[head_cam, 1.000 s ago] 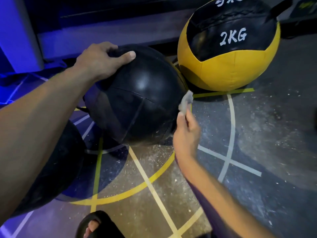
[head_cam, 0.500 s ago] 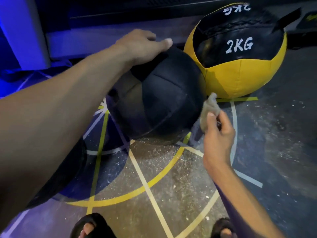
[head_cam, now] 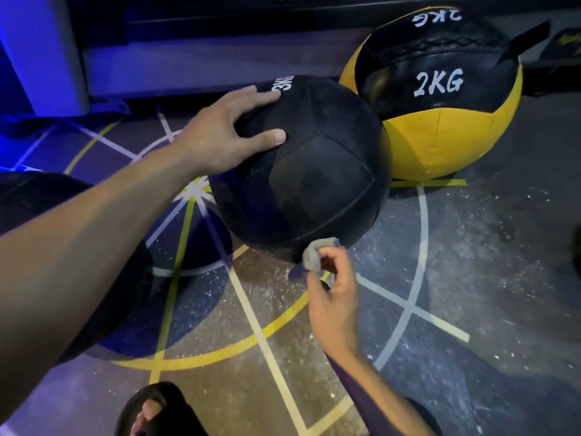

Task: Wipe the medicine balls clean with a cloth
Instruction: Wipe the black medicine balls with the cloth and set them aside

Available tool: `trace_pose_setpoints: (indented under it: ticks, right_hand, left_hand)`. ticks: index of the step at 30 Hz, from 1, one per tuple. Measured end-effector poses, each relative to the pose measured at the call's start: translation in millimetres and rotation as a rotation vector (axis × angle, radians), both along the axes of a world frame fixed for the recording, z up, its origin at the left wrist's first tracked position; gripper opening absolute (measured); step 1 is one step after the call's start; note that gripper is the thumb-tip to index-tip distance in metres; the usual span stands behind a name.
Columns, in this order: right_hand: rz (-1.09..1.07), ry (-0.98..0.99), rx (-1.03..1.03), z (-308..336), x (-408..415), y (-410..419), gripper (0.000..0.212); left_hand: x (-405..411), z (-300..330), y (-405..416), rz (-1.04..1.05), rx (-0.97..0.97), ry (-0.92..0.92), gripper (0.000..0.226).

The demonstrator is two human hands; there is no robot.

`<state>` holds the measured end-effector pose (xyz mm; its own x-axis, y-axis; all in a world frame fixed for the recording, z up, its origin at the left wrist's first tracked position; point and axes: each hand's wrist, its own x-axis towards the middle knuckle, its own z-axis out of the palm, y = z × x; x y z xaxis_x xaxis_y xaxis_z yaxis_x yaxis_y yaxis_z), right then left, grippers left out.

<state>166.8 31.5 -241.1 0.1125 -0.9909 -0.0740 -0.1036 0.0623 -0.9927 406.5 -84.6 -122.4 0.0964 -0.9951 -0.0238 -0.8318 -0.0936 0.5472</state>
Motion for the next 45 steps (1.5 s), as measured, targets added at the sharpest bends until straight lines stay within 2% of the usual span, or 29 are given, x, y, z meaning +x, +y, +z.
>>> trace_pose_setpoints:
  ticks: [2,4,6,9,13,15,17,19,22,25,28,30,33,38,41,43,45]
  right_hand:
    - [-0.004,-0.026,0.027,0,-1,-2,0.017]
    - [-0.122,-0.145,0.053,9,-11,-10,0.014]
    - [-0.265,-0.155,-0.049,16,-19,-26,0.017]
    - [-0.192,0.129,-0.344,16,-6,-37,0.021]
    - [0.189,0.62,-0.78,-13,10,-25,0.023]
    - [0.216,0.679,-0.838,-20,4,-26,0.021]
    - [0.18,0.635,-0.811,-22,-2,-25,0.026]
    - [0.192,0.625,-0.783,-21,-7,-21,0.03]
    - [0.216,0.613,-0.745,-19,-12,-19,0.032]
    - [0.203,0.6,-0.695,-18,-12,-18,0.033]
    - [0.087,0.42,-0.559,-15,-16,-14,0.034]
    - [-0.061,0.304,-0.533,-11,-17,-12,0.018]
    - [-0.188,0.261,-0.499,-7,-9,-10,0.007]
    - [-0.289,0.153,-0.457,19,25,-12,0.01]
    - [-0.266,0.081,-0.319,37,32,-16,0.011]
    - [-0.189,0.12,-0.233,39,35,-30,0.019]
    - [-0.086,0.133,-0.152,37,41,-48,0.027]
  left_hand:
    - [-3,2,-1,0.02,0.007,-0.034,0.071]
    - [-10,3,0,0.025,-0.011,-0.084,0.071]
    - [-15,1,2,0.022,-0.044,-0.109,0.072]
    - [-20,-2,2,0.049,-0.057,-0.093,0.076]
    - [-18,-2,5,0.065,-0.06,-0.052,0.079]
    - [-14,-4,15,0.01,-0.111,0.038,0.073]
    - [-5,-5,35,-0.085,-0.136,0.109,0.068]
    - [7,-9,54,-0.158,-0.198,0.069,0.056]
    - [13,-24,65,-0.114,-0.38,0.0,0.026]
    - [1,-37,65,-0.071,-0.443,0.053,0.013]
    - [-10,-42,70,-0.078,-0.51,0.063,0.015]
    - [-13,-43,73,-0.098,-0.525,0.021,0.015]
    - [-18,-40,75,-0.09,-0.522,0.049,0.011]
    - [-12,-14,60,-0.034,-0.586,0.04,0.013]
    - [-1,11,50,0.008,-0.566,-0.088,0.018]
    - [14,19,35,0.022,-0.457,-0.249,0.023]
    - [34,18,18,0.077,-0.324,-0.327,0.023]
